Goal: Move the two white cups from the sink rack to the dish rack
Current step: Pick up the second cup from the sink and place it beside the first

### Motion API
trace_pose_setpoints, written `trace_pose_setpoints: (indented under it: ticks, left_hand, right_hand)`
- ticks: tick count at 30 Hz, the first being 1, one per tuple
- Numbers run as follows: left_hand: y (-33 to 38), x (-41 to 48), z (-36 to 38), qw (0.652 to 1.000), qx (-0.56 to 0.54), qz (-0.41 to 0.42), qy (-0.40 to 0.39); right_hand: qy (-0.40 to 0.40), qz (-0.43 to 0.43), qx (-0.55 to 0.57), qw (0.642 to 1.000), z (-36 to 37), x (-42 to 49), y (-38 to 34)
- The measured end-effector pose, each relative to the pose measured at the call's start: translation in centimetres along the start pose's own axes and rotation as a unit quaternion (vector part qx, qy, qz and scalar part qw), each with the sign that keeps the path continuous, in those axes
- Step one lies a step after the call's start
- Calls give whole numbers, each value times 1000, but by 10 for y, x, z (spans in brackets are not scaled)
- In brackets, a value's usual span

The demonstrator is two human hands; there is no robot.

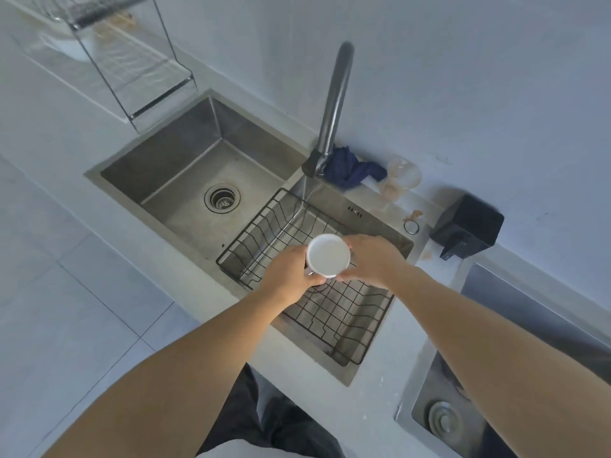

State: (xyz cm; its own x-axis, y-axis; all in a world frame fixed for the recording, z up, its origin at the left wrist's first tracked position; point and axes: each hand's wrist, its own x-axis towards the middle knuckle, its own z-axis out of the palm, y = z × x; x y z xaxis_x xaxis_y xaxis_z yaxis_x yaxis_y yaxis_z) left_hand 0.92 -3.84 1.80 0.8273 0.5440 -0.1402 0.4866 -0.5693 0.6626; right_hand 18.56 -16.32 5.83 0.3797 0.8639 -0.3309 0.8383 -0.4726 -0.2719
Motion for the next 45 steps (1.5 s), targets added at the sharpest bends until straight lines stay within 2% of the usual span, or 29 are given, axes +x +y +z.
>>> trace_pose_setpoints:
  ticks: [12, 33, 39, 45]
  left_hand:
    - [-65, -17, -146, 997, -5, -41, 59]
    - [-308, -26, -402, 993, -2, -86, 81]
    - [-356, -5, -449, 990, -6, -113, 84]
    - [-391, 47, -491, 992, 8, -107, 72]
  right_hand:
    - [4, -99, -9, 995, -55, 75, -142]
    - [2, -129, 10, 992, -58, 255, -452]
    - [7, -146, -21, 989, -70, 311, -501]
    - [21, -151, -27, 988, -80, 378, -521]
